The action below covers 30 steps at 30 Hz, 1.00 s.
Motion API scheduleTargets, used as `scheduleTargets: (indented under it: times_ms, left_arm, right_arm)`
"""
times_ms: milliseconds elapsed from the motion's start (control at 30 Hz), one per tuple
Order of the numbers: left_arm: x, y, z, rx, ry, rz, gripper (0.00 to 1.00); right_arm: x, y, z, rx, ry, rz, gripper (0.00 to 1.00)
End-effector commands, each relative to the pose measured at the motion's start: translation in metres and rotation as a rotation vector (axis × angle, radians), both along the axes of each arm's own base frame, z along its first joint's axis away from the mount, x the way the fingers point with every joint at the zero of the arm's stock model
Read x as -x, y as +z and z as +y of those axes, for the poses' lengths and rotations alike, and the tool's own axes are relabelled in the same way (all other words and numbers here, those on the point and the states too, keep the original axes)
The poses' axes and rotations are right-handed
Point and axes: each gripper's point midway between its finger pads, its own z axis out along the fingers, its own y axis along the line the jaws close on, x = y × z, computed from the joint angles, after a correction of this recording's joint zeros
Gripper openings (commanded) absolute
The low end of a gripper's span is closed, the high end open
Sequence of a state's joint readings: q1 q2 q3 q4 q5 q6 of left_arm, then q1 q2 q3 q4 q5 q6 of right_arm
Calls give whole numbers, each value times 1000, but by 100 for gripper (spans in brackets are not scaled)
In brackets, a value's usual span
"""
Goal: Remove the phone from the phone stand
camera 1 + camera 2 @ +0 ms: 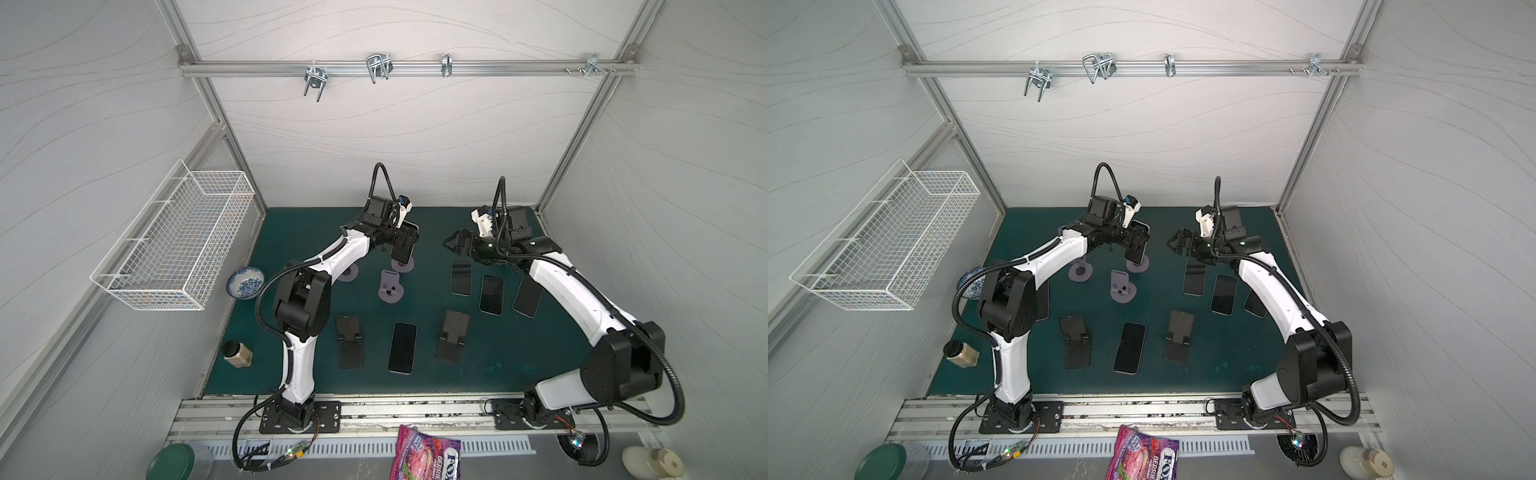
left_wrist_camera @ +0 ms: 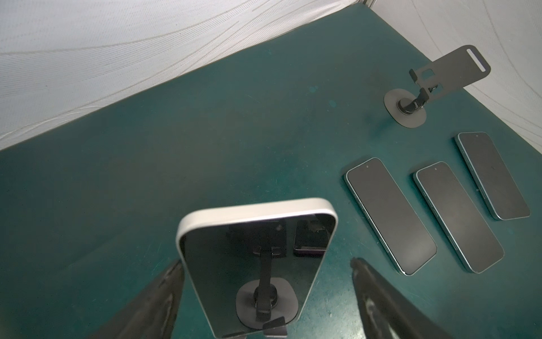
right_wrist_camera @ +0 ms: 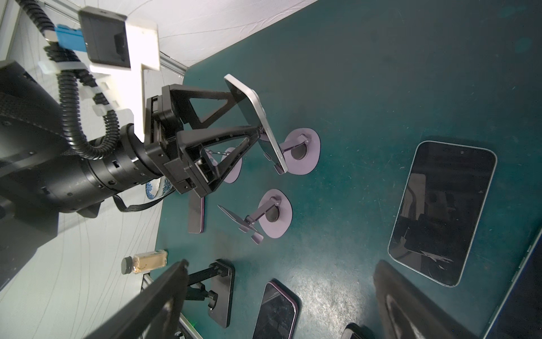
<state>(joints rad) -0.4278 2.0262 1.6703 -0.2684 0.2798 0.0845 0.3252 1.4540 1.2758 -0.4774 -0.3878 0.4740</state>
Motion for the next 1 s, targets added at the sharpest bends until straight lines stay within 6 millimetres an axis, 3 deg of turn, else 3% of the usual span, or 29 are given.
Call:
scheduleTargets:
  times_ms: [0, 333, 967]
  left_arm:
    - [-17, 18, -11, 31, 4, -71, 89]
    - [-23, 12, -21, 11, 10, -72, 87]
    - [-27, 5, -17, -28, 33, -75, 80]
  right_arm:
    - [-2, -2, -2, -13, 2, -3, 99]
    - [-4, -1, -8, -24, -2, 0, 99]
    - [-3, -8, -13, -32, -5, 18, 99]
